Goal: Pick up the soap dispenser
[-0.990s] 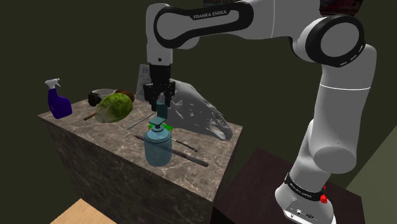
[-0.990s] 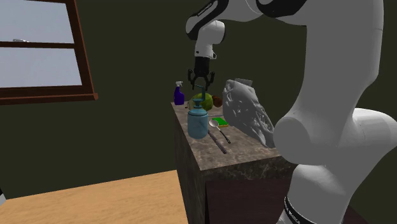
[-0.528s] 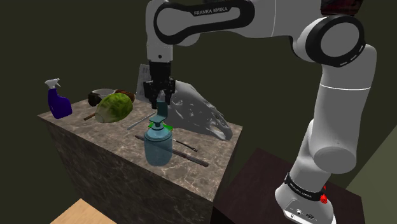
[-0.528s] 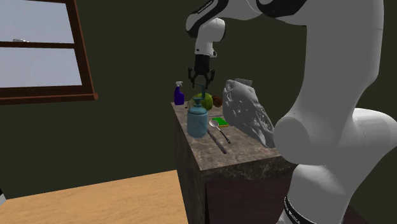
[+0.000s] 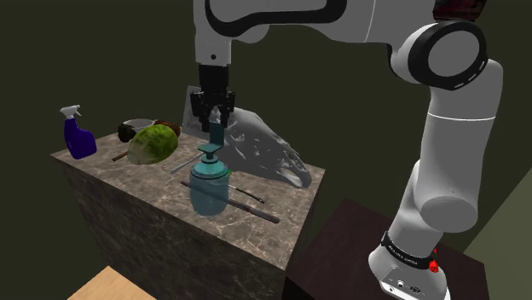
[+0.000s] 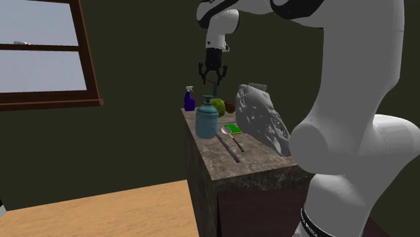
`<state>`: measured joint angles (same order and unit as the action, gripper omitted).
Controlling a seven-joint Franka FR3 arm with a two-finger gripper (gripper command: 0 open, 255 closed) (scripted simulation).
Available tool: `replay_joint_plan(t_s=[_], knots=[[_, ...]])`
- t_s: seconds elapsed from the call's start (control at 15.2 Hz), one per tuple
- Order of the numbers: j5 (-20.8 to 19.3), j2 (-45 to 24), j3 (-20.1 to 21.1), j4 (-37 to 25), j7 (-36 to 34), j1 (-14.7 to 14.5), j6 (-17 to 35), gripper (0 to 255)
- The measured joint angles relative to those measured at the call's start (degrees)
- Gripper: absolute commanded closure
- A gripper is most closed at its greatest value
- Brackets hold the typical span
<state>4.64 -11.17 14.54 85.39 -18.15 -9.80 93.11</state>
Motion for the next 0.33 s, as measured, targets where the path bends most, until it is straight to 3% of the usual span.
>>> replay_joint_plan(t_s=[0.33], knots=[[-0.13,-0.48,0.02,-4.03,-0.36,-0.06,-3.53,255]])
